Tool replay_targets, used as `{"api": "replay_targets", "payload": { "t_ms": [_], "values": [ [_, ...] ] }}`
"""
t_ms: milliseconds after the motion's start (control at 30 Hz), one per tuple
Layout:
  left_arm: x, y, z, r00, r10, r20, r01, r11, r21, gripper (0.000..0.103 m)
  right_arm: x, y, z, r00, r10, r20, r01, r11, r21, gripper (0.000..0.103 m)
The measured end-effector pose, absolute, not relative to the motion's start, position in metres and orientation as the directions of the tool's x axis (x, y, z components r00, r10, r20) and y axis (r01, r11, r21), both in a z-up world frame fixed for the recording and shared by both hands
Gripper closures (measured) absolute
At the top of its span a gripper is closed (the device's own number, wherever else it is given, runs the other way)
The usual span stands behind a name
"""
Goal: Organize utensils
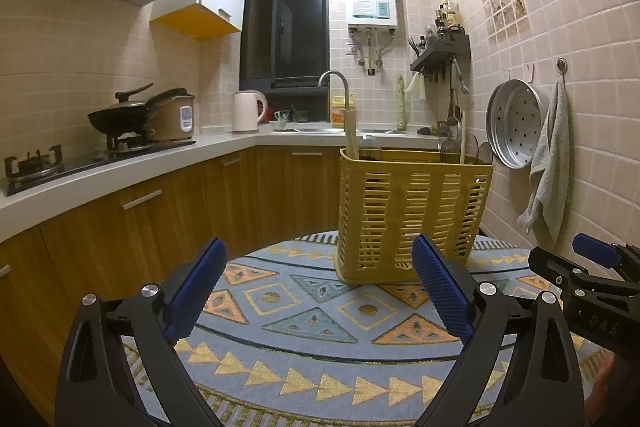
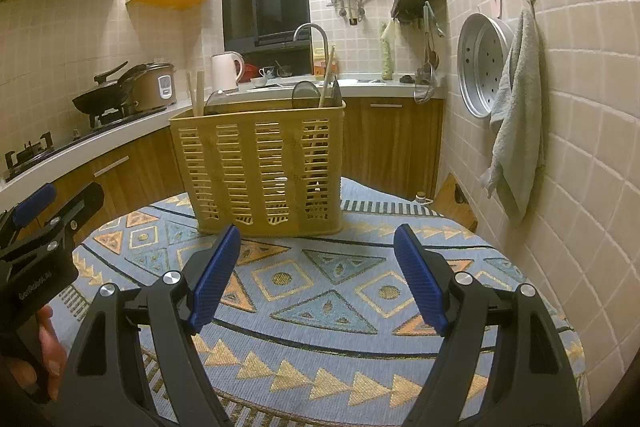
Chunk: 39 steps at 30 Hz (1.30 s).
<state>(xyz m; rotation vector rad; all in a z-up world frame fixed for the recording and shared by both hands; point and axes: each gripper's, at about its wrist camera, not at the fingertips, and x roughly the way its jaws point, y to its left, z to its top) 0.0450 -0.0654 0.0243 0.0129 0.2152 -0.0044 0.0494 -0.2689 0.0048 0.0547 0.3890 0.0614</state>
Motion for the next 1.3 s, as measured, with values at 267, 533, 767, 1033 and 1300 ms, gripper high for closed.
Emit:
{"api": "replay_targets", "payload": {
  "t_ms": [267,533,767,1033,1300],
  "values": [
    [0.0498,-0.0694,0.0218,0.968,-0.017,-0.25,0.029,0.999,0.041,0.008,0.0498,-0.2713,0.0051,0.923,0.07,-0.378,-0.046,0.996,0.071,0.028],
    [0.0499,-0.0683,0.022,0.967,-0.015,-0.254,0.026,0.999,0.038,0.008,0.049,-0.271,0.0054,0.923,0.07,-0.379,-0.047,0.997,0.069,0.028],
    [0.0492,-0.069,0.0226,0.967,-0.01,-0.253,0.023,0.999,0.046,0.008,0.0489,-0.2707,0.0047,0.921,0.07,-0.382,-0.048,0.997,0.068,0.028],
    [0.0513,-0.07,0.023,0.967,0.001,-0.254,0.014,0.998,0.057,0.008,0.05,-0.2695,0.0047,0.922,0.07,-0.382,-0.05,0.997,0.062,0.025],
    [0.0493,-0.0726,0.0232,0.97,-0.009,-0.243,0.026,0.997,0.068,0.008,0.0514,-0.2711,0.0044,0.918,0.074,-0.389,-0.049,0.996,0.073,0.025]
  ]
}}
